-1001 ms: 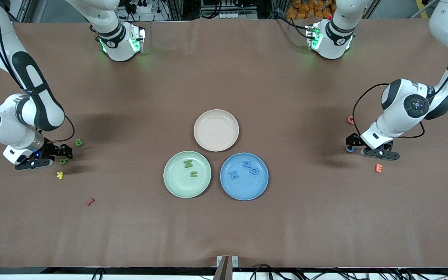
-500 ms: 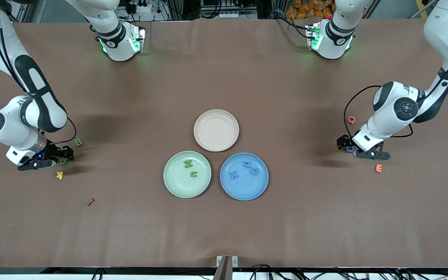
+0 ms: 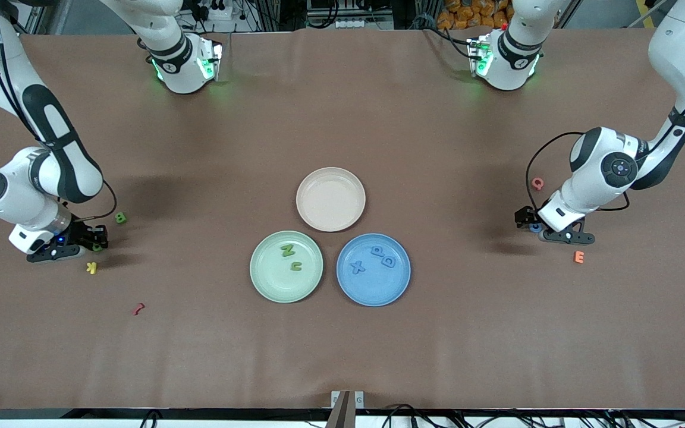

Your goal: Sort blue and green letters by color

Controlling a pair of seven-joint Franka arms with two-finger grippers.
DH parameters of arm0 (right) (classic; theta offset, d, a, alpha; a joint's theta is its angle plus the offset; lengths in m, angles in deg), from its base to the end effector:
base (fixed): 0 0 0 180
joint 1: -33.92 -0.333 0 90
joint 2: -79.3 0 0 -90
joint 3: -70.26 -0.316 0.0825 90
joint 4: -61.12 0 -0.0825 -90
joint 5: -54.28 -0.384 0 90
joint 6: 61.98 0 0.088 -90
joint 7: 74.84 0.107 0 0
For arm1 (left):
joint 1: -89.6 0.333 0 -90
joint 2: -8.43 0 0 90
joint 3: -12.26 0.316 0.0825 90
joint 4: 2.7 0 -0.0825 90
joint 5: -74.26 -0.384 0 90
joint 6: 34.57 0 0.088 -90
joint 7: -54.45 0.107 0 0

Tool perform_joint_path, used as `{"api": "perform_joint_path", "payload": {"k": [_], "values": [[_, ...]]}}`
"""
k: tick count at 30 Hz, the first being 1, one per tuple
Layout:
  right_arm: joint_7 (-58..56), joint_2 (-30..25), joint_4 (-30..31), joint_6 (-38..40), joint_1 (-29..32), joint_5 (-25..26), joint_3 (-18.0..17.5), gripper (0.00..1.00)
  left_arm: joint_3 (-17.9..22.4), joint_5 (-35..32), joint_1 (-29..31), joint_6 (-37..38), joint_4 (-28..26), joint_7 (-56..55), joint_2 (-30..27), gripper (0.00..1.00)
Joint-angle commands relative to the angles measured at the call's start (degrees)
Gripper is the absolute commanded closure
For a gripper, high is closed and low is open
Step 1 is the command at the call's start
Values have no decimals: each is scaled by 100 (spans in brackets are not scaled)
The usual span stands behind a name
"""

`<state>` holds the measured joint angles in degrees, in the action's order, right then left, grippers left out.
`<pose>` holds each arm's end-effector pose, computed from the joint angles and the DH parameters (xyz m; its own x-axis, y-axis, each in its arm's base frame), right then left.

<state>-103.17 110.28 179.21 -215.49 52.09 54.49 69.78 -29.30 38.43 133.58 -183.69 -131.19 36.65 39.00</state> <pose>0.5693 -0.1815 0.1746 0.9799 0.1872 0.0693 0.1852 -0.9821 0.0346 0.5369 -0.0033 0.1867 0.9923 -0.1175 0.0381 -0.1187 -0.9924 0.0308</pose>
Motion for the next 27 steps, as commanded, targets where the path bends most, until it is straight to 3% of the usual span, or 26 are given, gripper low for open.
{"api": "perform_joint_path", "payload": {"k": [1,10,17,22,27], "values": [[-67,110,-93,-39,74,66,-57,100,-1,-222,14,-73,60,-198,107,0],[205,-39,-198,294,-67,31,-92,100,34,-319,14,-82,69,-198,186,3],[723,-320,-532,1383,-321,-13,-118,100,184,-626,5,-82,148,-303,309,34],[1382,-496,-760,1938,-690,-13,-118,100,192,-680,-21,-82,148,-540,336,69],[2155,-593,-963,2360,-1121,-13,-118,100,192,-680,-135,-73,166,-672,301,88]]}}
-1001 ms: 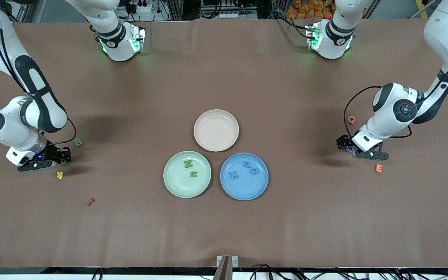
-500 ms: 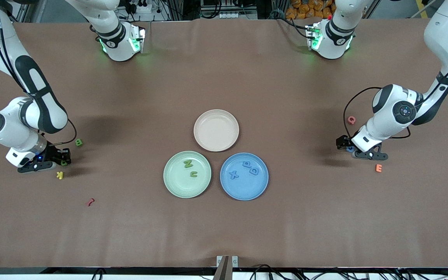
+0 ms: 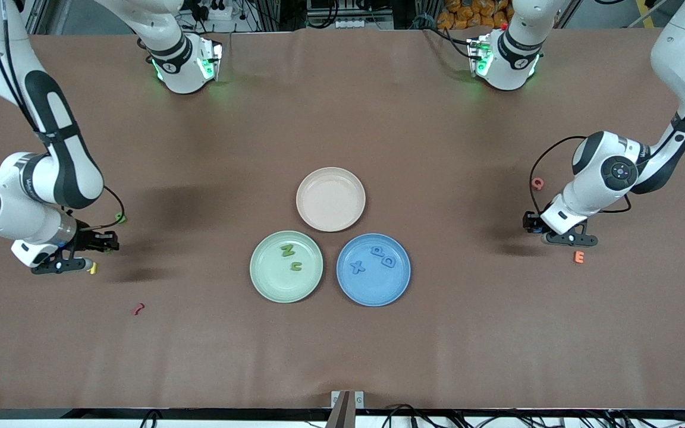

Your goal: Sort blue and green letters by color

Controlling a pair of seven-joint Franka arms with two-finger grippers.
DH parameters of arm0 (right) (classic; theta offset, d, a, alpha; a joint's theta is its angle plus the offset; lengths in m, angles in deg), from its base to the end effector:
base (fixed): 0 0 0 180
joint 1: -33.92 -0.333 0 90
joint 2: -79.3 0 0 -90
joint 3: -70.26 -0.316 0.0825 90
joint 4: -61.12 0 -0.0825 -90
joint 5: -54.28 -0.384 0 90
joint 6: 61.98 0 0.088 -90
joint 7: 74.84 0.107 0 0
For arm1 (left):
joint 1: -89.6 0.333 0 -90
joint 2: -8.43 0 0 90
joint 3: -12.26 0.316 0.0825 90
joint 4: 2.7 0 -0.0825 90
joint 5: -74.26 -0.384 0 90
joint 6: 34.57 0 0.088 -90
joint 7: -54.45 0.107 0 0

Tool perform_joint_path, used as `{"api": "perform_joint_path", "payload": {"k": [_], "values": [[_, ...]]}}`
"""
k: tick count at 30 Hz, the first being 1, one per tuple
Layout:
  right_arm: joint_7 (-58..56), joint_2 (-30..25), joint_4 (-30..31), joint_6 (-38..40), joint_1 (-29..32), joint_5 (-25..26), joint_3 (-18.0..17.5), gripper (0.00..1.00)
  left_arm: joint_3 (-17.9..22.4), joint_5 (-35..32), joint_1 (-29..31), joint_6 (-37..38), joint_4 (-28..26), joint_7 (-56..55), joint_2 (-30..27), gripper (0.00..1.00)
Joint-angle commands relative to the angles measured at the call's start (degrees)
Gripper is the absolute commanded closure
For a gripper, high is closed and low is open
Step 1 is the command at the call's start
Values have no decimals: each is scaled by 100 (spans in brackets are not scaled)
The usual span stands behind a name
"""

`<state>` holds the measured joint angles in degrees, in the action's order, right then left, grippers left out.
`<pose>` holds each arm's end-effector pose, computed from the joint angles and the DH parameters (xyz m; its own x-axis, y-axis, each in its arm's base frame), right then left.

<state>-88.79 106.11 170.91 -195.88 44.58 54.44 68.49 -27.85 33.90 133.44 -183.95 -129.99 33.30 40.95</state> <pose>0.6152 -0.0971 0.2446 0.9952 0.0876 -0.0426 0.0867 -0.9960 -0.0230 0.5399 0.0066 0.1754 0.9941 -0.1000 0.0432 -0.1004 -0.9949 0.0069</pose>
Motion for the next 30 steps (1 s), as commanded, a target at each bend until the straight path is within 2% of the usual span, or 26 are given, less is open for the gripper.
{"api": "perform_joint_path", "payload": {"k": [1,9,15,30], "values": [[892,-193,-159,461,-459,-8,11,100,47,-227,-130,-39,55,-355,97,90],[2395,-255,-580,1050,-1284,-8,11,100,47,-236,-341,5,152,-548,62,91],[3555,-211,-748,1129,-1873,-8,19,100,30,-227,-692,110,283,-996,-34,91],[5428,210,-1178,1042,-2946,-25,19,100,21,-113,-2230,383,1127,-2753,106,98]]}}
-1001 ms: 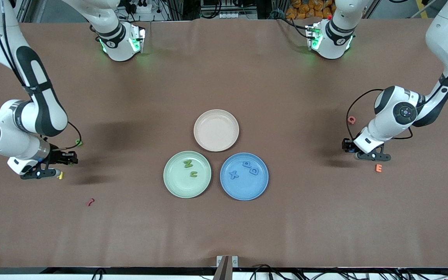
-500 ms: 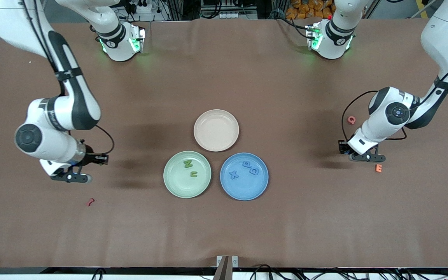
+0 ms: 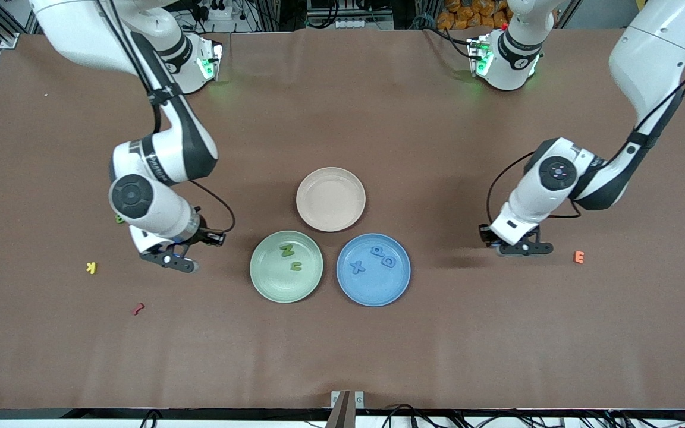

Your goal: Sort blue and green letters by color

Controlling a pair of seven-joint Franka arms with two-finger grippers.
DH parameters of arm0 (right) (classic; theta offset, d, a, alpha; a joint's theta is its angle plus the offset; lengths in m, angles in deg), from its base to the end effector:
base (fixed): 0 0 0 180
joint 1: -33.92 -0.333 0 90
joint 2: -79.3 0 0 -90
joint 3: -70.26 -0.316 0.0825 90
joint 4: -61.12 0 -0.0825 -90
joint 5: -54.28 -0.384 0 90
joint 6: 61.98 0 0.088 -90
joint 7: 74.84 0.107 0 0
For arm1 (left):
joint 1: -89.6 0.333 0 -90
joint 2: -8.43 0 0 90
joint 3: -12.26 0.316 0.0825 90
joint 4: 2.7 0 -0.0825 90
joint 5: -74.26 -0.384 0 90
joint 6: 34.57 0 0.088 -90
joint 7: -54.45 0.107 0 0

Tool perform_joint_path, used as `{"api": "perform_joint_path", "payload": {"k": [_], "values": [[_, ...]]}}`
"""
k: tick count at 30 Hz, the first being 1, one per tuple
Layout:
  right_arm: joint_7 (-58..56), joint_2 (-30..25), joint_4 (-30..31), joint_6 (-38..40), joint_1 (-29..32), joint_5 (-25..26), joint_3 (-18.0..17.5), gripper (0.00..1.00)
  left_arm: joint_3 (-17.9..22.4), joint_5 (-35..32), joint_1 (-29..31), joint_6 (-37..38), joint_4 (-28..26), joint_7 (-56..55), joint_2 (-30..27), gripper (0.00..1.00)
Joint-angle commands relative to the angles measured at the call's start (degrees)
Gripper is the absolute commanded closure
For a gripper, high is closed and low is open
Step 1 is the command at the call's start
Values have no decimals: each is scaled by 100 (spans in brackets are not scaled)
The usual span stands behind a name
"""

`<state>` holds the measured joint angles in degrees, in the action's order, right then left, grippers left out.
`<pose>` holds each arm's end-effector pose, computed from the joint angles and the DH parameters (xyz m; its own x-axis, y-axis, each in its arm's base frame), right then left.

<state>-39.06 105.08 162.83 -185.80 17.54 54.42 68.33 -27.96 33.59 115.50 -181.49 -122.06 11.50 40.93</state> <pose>0.6154 0.2017 0.3011 0.9515 -0.3018 -0.0592 -0.3007 -0.9533 0.0270 0.5697 -0.1506 0.2171 0.9905 0.0104 0.1368 0.0090 -0.9999 0.0115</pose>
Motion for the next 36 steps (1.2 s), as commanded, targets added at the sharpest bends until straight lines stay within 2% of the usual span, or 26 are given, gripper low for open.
{"api": "perform_joint_path", "payload": {"k": [1,21,27,30,36], "values": [[561,349,-414,33,-294,-23,27,100,32,-82,-532,138,404,-705,160,98],[2232,1377,-1504,-37,-1103,-6,36,100,76,-73,-2202,138,1828,-3219,846,99],[2504,1553,-1505,-371,-1244,3,36,100,251,-90,-2755,138,1978,-3826,855,99],[2513,1571,-1513,-389,-1262,12,36,100,471,-90,-3115,129,2004,-4081,855,99],[2496,1711,-1601,-494,-1271,12,36,73,1051,-82,-3854,129,2338,-4433,987,99]]}}
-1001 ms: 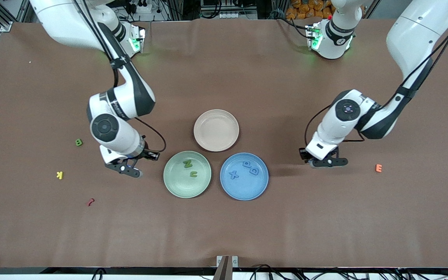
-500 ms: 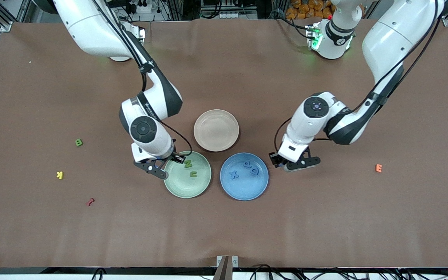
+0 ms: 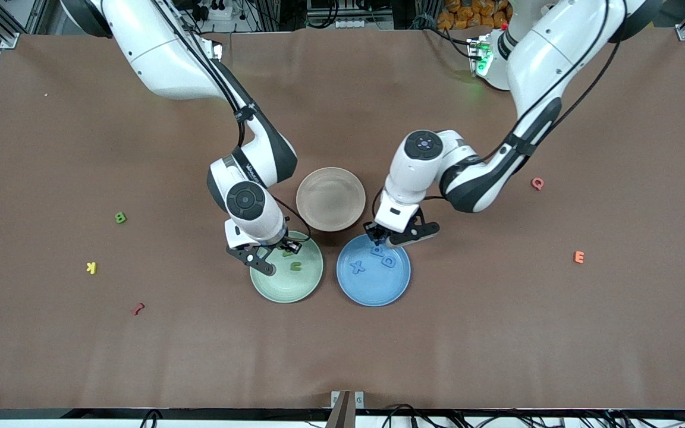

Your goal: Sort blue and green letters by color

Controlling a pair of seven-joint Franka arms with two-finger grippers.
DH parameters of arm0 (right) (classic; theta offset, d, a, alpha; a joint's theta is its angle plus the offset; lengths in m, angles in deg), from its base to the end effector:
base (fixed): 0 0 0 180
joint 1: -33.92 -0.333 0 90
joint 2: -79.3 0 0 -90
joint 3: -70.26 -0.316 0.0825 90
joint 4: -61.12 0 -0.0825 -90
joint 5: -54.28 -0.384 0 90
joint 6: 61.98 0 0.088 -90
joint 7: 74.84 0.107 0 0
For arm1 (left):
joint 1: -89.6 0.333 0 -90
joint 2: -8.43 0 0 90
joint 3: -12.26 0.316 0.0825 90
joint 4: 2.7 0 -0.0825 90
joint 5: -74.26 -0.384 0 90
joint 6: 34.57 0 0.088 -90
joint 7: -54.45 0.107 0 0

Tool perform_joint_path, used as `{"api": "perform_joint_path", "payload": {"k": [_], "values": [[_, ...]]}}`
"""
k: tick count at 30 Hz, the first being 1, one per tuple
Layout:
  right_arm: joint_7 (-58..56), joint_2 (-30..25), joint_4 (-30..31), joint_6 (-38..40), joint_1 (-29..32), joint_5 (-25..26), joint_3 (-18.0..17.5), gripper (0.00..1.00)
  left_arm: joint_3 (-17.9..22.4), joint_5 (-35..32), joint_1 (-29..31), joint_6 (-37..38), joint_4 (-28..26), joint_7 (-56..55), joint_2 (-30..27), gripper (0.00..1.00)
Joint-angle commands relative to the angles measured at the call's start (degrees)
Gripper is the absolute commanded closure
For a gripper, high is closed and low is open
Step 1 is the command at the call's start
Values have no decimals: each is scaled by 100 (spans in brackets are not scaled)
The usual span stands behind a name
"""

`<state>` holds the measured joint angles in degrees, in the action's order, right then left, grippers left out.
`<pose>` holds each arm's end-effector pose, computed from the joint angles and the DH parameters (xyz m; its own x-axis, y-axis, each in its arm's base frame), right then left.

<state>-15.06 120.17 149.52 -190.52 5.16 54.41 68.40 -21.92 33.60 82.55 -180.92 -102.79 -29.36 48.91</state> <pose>0.6087 0.3563 0.2309 0.8699 -0.4927 -0.0231 -0.4928 -0.8702 0.0010 0.5393 -0.4210 0.2479 0.9154 0.3624 0.1755 0.3206 -0.9196 0.2269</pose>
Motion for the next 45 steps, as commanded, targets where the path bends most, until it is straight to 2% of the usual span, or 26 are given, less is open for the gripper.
{"api": "perform_joint_path", "payload": {"k": [1,2,3,5,6,8,9,10,13,19,25,32,38,45], "values": [[87,211,-288,-22,-50,13,28,60,517,-82,-656,80,463,-399,215,98],[87,229,-305,-22,-50,13,28,38,579,-82,-744,72,498,-443,223,98],[78,229,-305,-22,-41,13,28,25,623,-82,-788,71,507,-470,232,95],[43,220,-305,-13,-33,13,28,19,667,-82,-815,71,508,-479,224,82],[43,220,-305,-13,-32,13,28,14,667,-91,-806,71,508,-461,224,70],[25,211,-332,-4,-24,13,28,0,667,-100,-798,71,508,-382,224,27],[17,203,-349,13,-24,4,28,0,667,-100,-789,71,508,-373,224,5],[8,194,-358,31,-15,13,28,0,667,-108,-780,71,508,-364,224,0],[-97,132,-411,127,38,-5,28,0,667,-117,-736,71,516,-373,197,0],[-720,-227,-411,935,196,-22,28,0,685,-161,-622,72,516,-347,162,0],[-1477,-570,-385,1524,424,-22,28,0,685,-144,-323,80,490,329,75,0],[-2206,-1001,-227,2034,662,-14,37,0,676,-144,-33,115,464,585,-145,0],[-2970,-1730,528,2052,864,-14,46,0,632,-65,301,142,446,927,-462,0],[-3999,-2363,1355,1938,1163,-5,63,0,614,-65,336,792,455,1305,-585,0]]}}
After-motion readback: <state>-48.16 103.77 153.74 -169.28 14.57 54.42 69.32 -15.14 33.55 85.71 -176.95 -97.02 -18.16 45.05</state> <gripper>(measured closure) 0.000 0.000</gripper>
